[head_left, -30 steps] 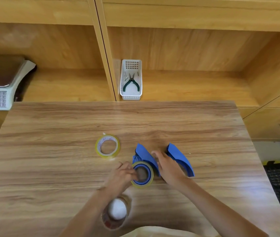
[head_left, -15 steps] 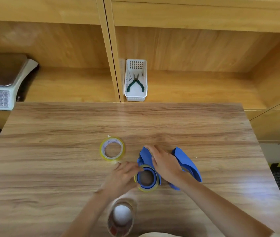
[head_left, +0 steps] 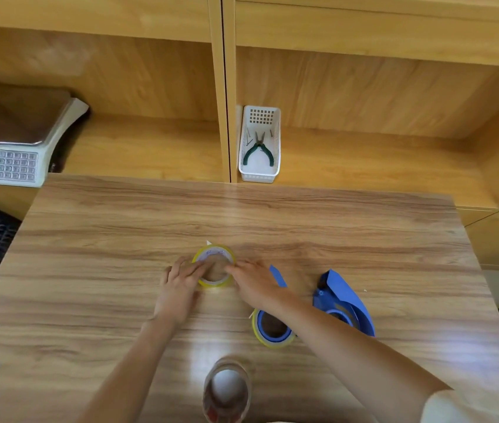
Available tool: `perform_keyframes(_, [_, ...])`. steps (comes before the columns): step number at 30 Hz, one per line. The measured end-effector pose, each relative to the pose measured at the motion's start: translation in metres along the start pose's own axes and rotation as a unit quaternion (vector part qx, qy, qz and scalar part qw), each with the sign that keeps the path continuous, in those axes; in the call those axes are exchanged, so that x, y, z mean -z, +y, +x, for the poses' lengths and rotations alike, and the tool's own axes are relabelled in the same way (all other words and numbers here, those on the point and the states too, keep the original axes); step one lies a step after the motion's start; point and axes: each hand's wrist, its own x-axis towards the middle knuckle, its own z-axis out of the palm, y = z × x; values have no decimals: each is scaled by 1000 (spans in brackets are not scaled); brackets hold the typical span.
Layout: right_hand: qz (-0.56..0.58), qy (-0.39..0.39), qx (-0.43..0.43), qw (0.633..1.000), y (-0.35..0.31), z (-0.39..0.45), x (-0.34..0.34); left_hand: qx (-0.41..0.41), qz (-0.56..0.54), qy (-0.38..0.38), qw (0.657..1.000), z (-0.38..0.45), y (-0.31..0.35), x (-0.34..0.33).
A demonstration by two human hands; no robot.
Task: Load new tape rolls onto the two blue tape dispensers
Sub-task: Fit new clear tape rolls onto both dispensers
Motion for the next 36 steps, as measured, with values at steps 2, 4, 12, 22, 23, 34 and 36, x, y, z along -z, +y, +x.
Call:
perform_keyframes(2, [12, -14, -17, 1000, 0, 4, 0, 1, 2, 27, 1000, 1, -3, -4])
perform_keyframes(4, [20, -26, -32, 999, 3, 8, 2, -8, 4, 72, 997, 2, -5, -7])
perform_keyframes(12, [45, -35, -29, 998, 9, 8, 23, -67, -7, 125, 990, -8, 1, 0])
perform_keyframes(22, [88, 1, -21, 996, 25, -36, 63, -102, -12, 152, 983, -14, 48, 29])
perform_keyframes(23, [94, 5, -18, 995, 29, -44, 68, -112, -11, 149, 982, -14, 57, 32])
perform_keyframes(34, [83, 41, -44, 995, 101, -139, 87, -241, 17, 95, 966, -18, 172, 35])
perform_keyframes(36, [73, 26, -60, 995, 114, -156, 83, -261, 17, 84, 961, -21, 191, 30])
